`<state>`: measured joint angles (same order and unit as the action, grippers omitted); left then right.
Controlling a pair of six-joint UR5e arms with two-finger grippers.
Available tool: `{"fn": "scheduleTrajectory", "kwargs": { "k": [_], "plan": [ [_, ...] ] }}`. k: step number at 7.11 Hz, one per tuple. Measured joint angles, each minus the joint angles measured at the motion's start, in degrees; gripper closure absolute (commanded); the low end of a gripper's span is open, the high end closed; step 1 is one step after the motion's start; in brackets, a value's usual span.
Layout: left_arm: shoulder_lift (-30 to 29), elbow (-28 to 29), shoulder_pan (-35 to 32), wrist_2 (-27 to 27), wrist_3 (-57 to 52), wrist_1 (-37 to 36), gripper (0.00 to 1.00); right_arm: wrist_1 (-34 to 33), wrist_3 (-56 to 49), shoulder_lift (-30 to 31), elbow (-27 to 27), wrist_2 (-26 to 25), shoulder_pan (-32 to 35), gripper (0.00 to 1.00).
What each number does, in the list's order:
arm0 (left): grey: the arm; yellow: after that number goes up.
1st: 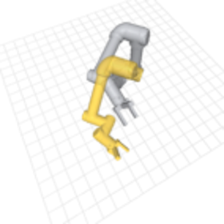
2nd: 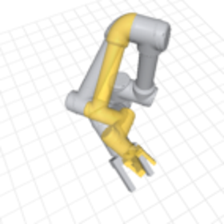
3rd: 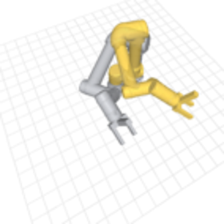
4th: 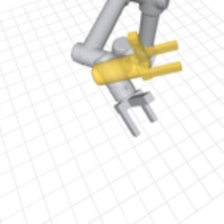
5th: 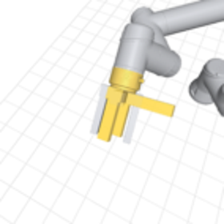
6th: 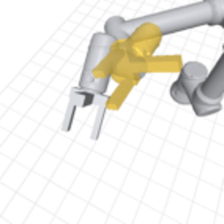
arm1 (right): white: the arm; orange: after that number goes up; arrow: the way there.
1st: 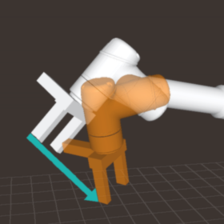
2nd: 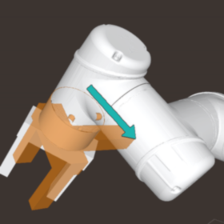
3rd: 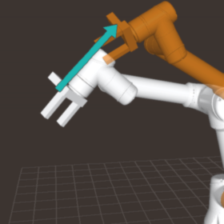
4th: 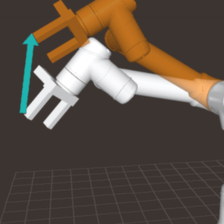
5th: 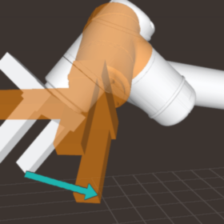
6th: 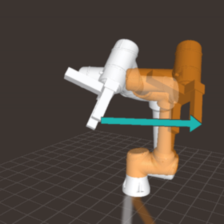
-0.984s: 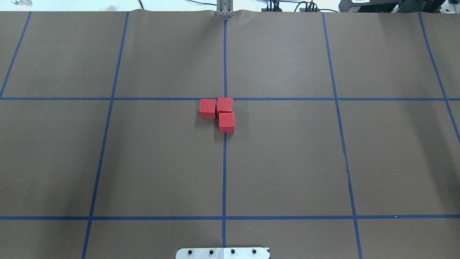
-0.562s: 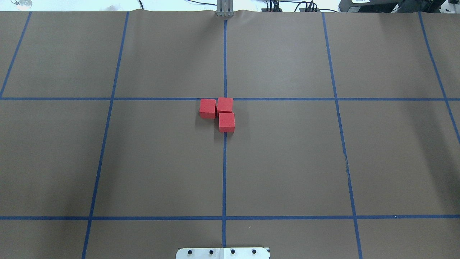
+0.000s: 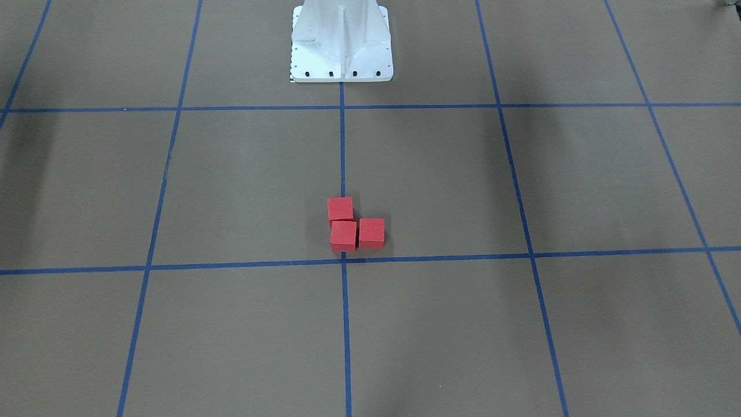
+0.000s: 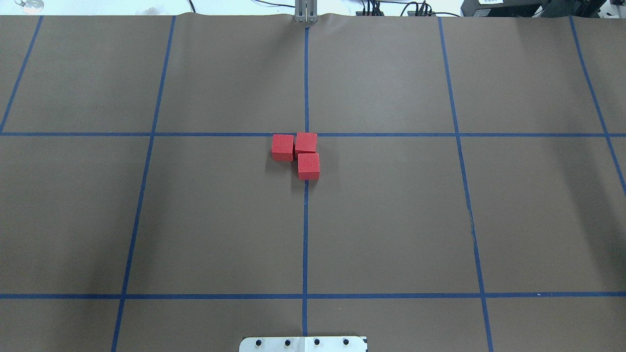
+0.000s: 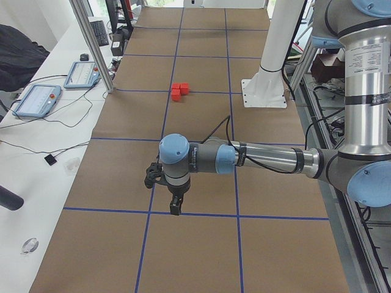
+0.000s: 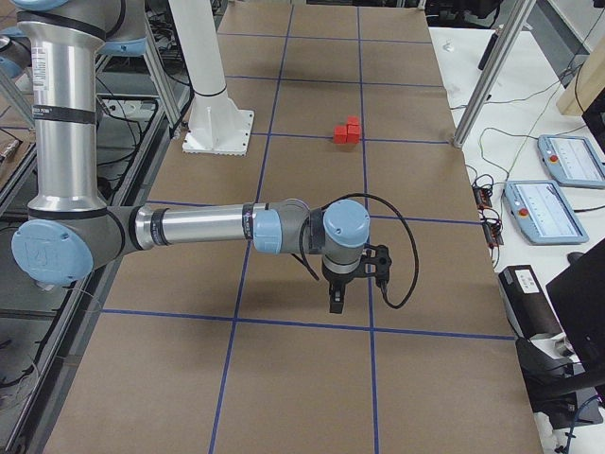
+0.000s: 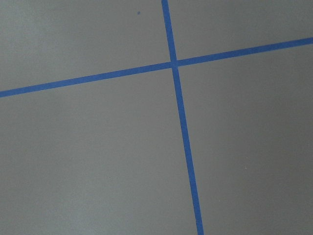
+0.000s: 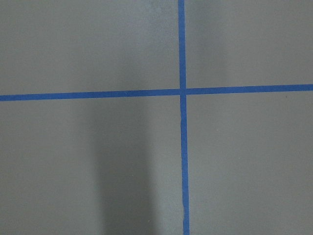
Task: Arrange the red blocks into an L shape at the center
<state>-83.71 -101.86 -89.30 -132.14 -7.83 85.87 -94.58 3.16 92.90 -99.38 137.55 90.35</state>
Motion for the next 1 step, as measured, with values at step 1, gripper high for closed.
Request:
{"fn": "scheduleTrajectory", "kwargs": {
  "k": [1],
  "plan": [
    [0.07, -0.10, -0.01, -0.62, -0.10, 0.00, 0.00, 0.01, 0.00, 0.00, -0.10, 0.00, 0.00, 0.01]
  ]
}}
